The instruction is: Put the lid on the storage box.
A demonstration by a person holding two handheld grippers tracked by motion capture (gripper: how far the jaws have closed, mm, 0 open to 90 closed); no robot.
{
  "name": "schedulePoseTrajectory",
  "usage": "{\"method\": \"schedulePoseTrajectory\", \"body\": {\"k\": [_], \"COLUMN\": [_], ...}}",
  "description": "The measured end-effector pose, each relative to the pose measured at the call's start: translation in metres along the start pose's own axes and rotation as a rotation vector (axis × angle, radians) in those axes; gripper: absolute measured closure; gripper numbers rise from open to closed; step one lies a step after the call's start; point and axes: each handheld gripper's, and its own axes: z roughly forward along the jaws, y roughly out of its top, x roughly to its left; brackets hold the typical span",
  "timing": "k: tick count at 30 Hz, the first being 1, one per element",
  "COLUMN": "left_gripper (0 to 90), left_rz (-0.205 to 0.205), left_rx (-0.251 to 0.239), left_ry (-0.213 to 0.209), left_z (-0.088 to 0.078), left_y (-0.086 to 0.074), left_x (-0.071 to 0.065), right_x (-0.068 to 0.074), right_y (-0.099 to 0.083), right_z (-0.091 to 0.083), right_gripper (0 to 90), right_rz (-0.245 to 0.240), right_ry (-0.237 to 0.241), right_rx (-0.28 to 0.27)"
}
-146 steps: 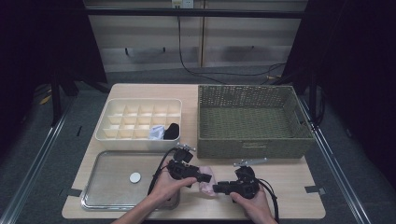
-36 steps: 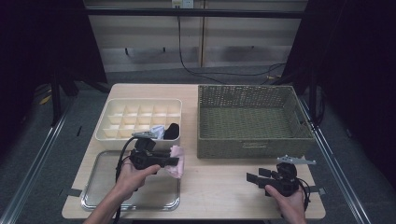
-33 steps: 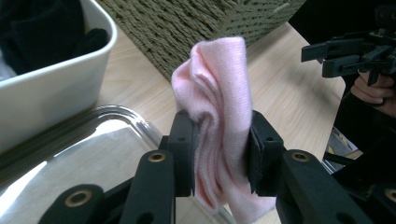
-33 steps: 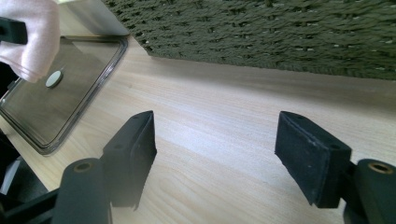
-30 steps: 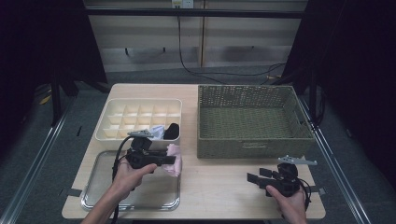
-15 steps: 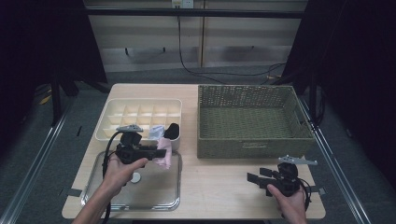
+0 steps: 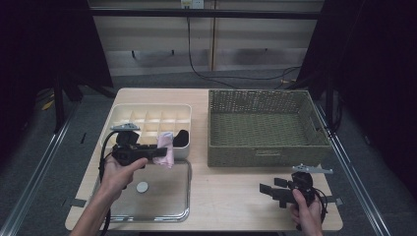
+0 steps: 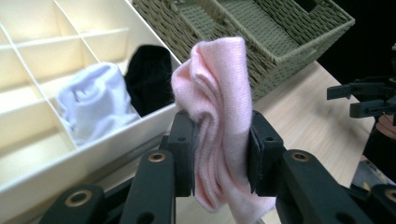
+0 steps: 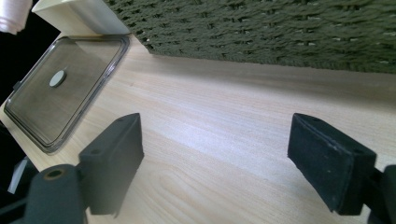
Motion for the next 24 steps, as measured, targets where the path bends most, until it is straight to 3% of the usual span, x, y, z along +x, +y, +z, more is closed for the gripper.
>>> {"method": "schedulePoseTrajectory", "body": {"k": [9,16,24], "left_gripper": [67.7,67.7,67.7], "left_rz": [-0.035,-0.056,-0.053], "left_rx": [-0.019,-0.019,-0.001], "left_ry": [0.047,0.087,0.139], "left_z": [-0.015,-0.017,-0.024], "left_y": [0.011,0.012,0.029], "left_x": [0.024,0.037,0.056], "right_x": [-0.001,-0.002,-0.002], "right_y": [0.000,-0.001,0.000], "right_z": [-0.003,-0.002,-0.001], "right_gripper": [16.9,17.6,17.4], "right_rz": [-0.008,-0.003,0.002], "right_ry": [0.056,0.057,0.058], "right_rx": [-0.025,-0.015,-0.006]}}
